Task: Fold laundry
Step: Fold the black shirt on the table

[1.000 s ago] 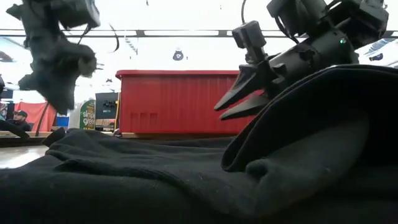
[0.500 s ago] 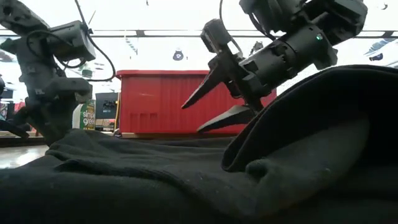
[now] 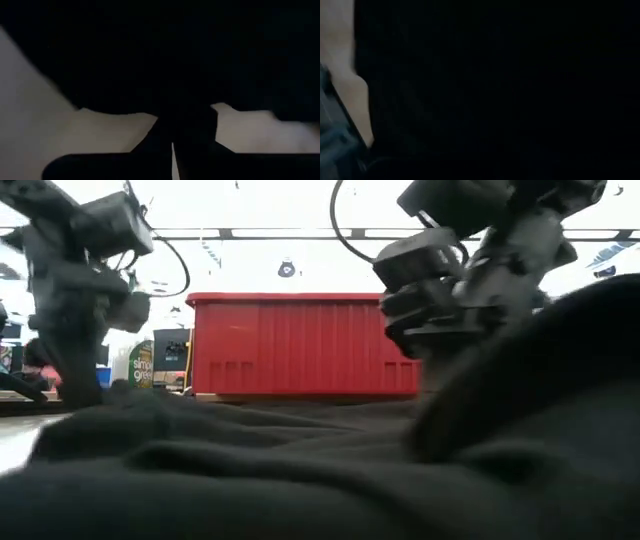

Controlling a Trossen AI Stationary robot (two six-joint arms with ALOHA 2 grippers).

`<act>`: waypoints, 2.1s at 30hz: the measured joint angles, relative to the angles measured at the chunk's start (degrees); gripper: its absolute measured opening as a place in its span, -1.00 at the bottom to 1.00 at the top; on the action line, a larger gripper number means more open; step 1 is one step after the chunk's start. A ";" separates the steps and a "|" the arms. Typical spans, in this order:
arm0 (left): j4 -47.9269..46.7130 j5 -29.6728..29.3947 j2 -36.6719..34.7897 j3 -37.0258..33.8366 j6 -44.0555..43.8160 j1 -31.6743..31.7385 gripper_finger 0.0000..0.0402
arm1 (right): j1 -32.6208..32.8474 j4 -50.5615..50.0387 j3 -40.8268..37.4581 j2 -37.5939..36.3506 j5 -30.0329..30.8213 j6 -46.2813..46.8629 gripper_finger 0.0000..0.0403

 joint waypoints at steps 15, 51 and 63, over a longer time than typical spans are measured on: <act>-8.64 11.58 0.04 22.61 -18.03 -28.28 -1.00 | 8.95 -19.14 -0.37 -14.45 -5.55 -12.14 -0.88; -17.00 29.39 12.13 25.98 19.27 -14.67 -0.80 | 20.80 -33.32 -0.34 -21.67 16.30 36.17 -0.97; -5.00 15.91 11.74 25.94 36.74 2.42 -0.50 | 17.89 -45.10 -0.34 -21.67 15.93 44.82 -0.97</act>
